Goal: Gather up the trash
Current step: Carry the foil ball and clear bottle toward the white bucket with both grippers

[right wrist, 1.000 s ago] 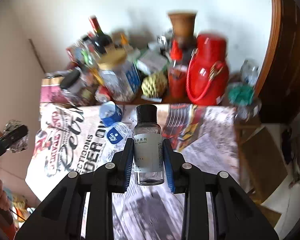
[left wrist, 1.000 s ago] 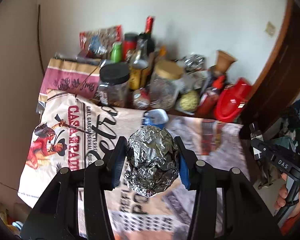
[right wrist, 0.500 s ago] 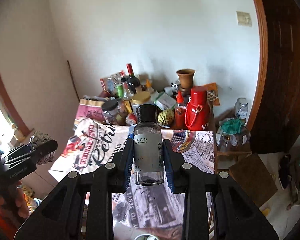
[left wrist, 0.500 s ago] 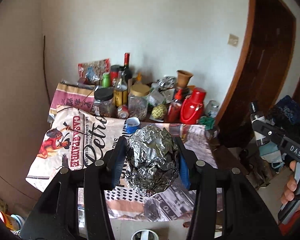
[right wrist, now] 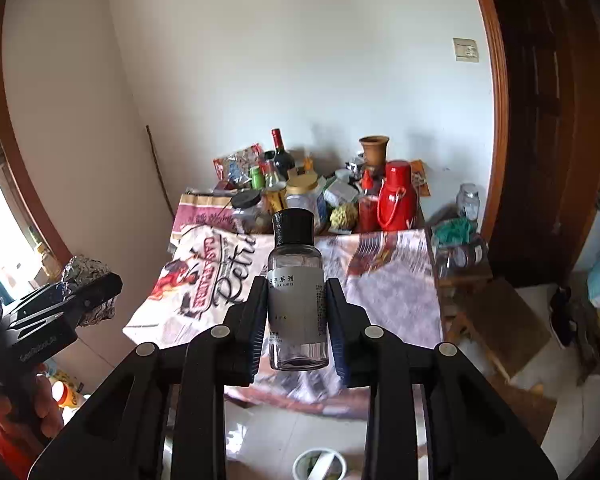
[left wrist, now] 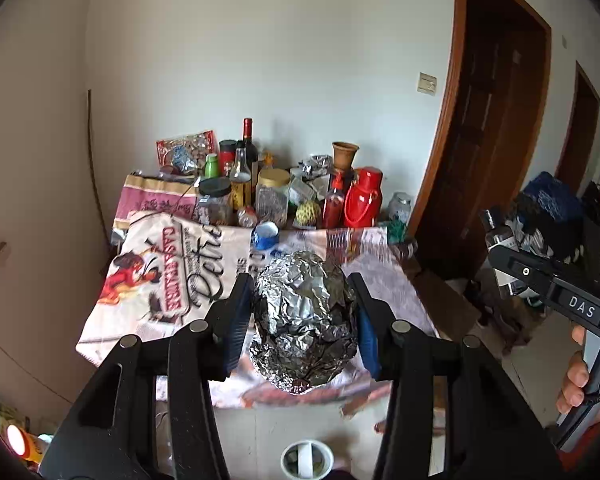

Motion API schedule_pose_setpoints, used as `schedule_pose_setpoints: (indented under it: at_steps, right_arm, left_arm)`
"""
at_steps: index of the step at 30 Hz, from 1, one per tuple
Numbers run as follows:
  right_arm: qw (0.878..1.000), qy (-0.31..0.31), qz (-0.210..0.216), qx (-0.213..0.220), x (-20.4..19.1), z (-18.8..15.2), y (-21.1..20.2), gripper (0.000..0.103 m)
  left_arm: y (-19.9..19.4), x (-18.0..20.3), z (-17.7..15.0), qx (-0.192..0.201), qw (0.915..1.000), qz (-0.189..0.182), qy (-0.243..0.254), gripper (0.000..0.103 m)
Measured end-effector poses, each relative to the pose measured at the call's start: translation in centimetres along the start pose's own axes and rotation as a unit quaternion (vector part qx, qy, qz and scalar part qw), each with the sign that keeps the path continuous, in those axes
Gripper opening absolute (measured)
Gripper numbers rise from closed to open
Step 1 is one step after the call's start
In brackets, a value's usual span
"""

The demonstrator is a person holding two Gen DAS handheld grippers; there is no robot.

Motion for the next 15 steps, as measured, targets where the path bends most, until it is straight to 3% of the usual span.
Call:
schedule_pose_setpoints:
  at_steps: [7, 15]
  right_arm:
    - [0.999, 0.022, -0.011, -0.038, -3.5, -6.9, -1.0, 0.026]
    - [0.995, 0.046, -0.009, -0.091, -4.8, -13.2, -0.6, 0.026]
  left_arm:
    - [-3.7, -2.2, -7.1, -0.027, 0.9995, -0.016, 0.010, 0.047]
    - [-3.5, -2.4, -13.2, -0.086, 0.9956, -0.033, 0.018, 0.047]
Point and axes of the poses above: each gripper's, at about its wrist camera, not at the fingertips, and y roughly the way its jaws point, x to its right, z to its top, the point moved 9 cm from there along y, roughly the way its jaws point, and after that the axes turned 13 degrees about -x, right-handed, at the moved point
